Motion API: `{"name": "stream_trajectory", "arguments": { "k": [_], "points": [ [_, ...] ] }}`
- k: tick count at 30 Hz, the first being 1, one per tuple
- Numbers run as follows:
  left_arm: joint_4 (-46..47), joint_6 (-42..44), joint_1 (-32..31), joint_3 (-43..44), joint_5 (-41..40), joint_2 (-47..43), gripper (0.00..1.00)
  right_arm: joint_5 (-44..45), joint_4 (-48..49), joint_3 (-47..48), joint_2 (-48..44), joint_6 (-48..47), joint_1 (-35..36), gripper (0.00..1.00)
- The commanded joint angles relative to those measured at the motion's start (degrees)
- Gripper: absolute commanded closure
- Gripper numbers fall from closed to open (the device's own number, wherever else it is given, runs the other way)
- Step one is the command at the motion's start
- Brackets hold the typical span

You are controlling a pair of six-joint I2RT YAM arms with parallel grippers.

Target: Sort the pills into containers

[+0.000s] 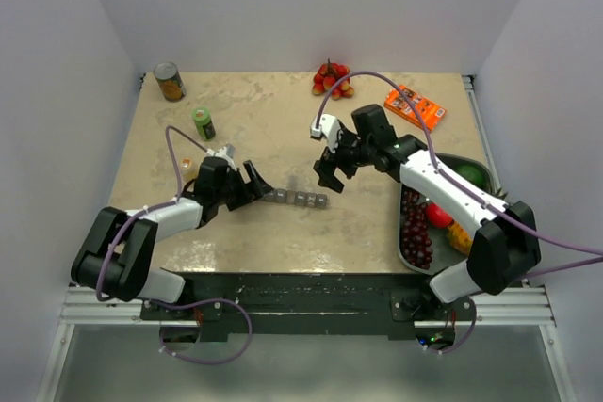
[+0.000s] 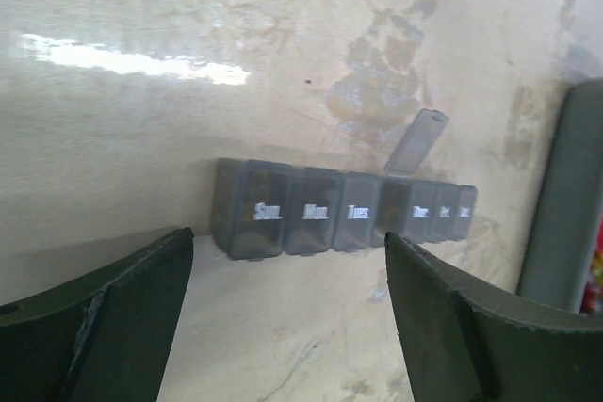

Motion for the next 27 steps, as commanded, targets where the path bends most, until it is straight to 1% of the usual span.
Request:
{"name": "stream_trajectory", "arguments": {
  "k": [1, 5, 7, 9, 11, 12, 13, 15, 16, 18, 19, 21, 22, 24, 27],
  "points": [
    [-12.86, 7.27, 0.4, 4.66, -8.03, -3.17, 0.13, -2.55, 2.66, -1.55, -2.81, -0.43, -0.83, 0.01],
    [-19.62, 12.53, 0.39, 8.7, -11.02, -5.54, 0.15, -4.66, 3.53, -2.79, -4.39, -0.7, -1.97, 0.01],
    [-21.21, 14.74, 0.4, 11.51, -12.08, -7.82, 0.15, -6.67, 4.15, -3.75, -5.18, -1.22, -2.67, 0.01],
    [-23.41, 19.65, 0.48, 15.19, -14.54, -9.32, 0.14, -7.74, 5.2, -5.41, -6.94, -1.75, -3.55, 0.01],
    [-24.73, 24.04, 1.97, 17.66, -14.81, -10.91, 0.1, -8.62, 6.87, -7.09, -9.56, -1.84, -4.43, 0.01],
    [-25.43, 25.11, 3.11, 19.93, -16.11, -11.26, 0.1, -9.23, 8.1, -8.4, -10.36, -1.84, -4.87, 0.01],
    [-26.4, 25.82, 5.64, 21.0, -16.39, -11.61, 0.1, -10.19, 8.54, -9.11, -10.98, -1.84, -5.22, 0.01],
    [-28.86, 27.75, 8.64, 23.46, -16.39, -12.23, 0.09, -13.0, 9.86, -10.69, -12.48, -1.75, -6.89, 0.01],
    [-30.09, 28.37, 10.92, 23.91, -17.69, -13.19, 0.09, -13.54, 10.56, -11.22, -12.83, -1.67, -7.68, 0.01],
    [-30.88, 30.13, 12.52, 23.91, -20.16, -14.42, 0.09, -14.86, 11.53, -12.71, -13.18, -2.01, -8.3, 0.01],
    [-31.85, 31.09, 13.83, 23.74, -23.04, -15.3, 0.08, -15.47, 11.71, -12.98, -13.27, -2.28, -8.56, 0.01],
    [-32.56, 31.89, 15.33, 23.39, -24.3, -15.92, 0.09, -16.52, 11.62, -13.25, -13.01, -2.63, -8.74, 0.01],
    [-32.56, 32.67, 16.73, 23.21, -25.17, -16.27, 0.1, -17.05, 11.54, -13.33, -12.92, -2.72, -8.74, 0.01],
    [-32.03, 33.38, 17.53, 22.86, -26.31, -15.93, 0.15, -17.67, 11.01, -13.16, -12.4, -3.07, -8.83, 0.01],
    [-32.29, 34.09, 18.32, 23.82, -27.55, -12.68, 0.19, -18.37, 8.03, -11.85, -10.64, -5.08, -8.83, 0.01]
  ]
}}
